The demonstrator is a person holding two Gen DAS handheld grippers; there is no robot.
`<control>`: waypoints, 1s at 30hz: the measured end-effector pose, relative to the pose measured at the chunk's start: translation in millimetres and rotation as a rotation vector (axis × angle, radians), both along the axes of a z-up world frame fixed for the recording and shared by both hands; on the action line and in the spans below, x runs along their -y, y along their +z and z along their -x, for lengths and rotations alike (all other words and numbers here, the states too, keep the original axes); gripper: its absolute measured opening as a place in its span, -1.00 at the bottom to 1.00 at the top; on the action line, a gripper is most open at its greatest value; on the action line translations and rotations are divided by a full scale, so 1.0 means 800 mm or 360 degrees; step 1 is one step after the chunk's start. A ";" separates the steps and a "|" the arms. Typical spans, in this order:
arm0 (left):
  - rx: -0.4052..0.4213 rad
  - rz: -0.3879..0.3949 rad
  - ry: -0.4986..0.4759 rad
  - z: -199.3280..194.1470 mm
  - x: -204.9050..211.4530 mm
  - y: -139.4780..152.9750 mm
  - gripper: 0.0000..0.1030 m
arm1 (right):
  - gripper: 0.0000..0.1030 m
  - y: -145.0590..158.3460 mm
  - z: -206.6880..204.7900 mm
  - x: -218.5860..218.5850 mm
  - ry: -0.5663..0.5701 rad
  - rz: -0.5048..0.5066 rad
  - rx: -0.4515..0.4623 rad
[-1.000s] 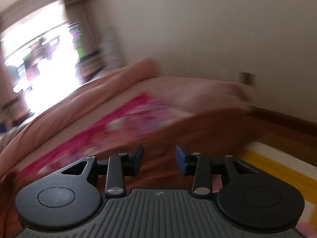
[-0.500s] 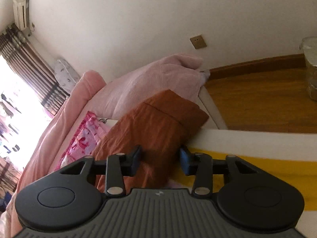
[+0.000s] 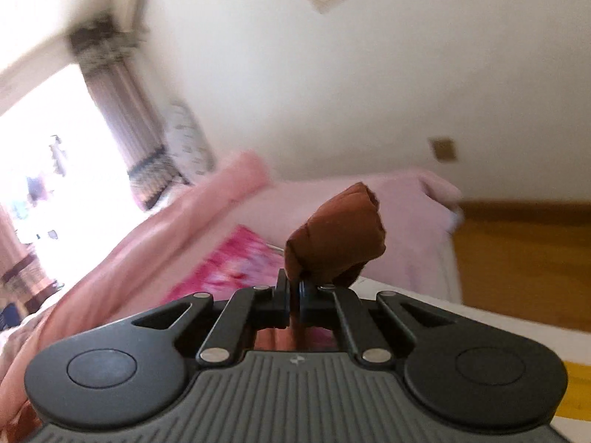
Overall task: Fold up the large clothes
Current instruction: 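Lift the held sleeve with the right tool and carry it across the jacket front, then lower the sleeve onto the jacket front and open the right tool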
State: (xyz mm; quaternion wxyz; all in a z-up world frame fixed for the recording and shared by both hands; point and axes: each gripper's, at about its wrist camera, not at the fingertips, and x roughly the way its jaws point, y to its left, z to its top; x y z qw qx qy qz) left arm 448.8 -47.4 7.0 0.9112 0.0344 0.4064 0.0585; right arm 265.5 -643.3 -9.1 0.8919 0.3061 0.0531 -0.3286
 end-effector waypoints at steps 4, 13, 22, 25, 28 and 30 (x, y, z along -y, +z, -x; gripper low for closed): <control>0.0013 -0.0014 -0.0034 -0.004 -0.009 -0.005 0.80 | -0.92 0.046 -0.029 -0.062 0.0192 0.0164 0.0011; 0.0013 0.0073 0.0005 -0.014 -0.070 -0.019 0.80 | -0.92 0.103 -0.125 -0.260 0.0777 0.0434 -0.0085; 0.0005 0.0067 0.0061 -0.006 -0.122 -0.026 0.80 | -0.92 0.078 -0.198 -0.452 0.1271 0.0472 -0.0197; 0.0001 0.0055 0.0054 -0.004 -0.128 -0.027 0.80 | -0.92 0.054 -0.213 -0.490 0.1401 0.0401 -0.0265; 0.0001 0.0057 0.0039 -0.005 -0.130 -0.026 0.80 | -0.92 0.036 -0.223 -0.520 0.1495 0.0399 -0.0324; 0.0002 0.0057 0.0021 -0.006 -0.126 -0.025 0.80 | -0.90 0.025 -0.230 -0.533 0.1548 0.0392 -0.0370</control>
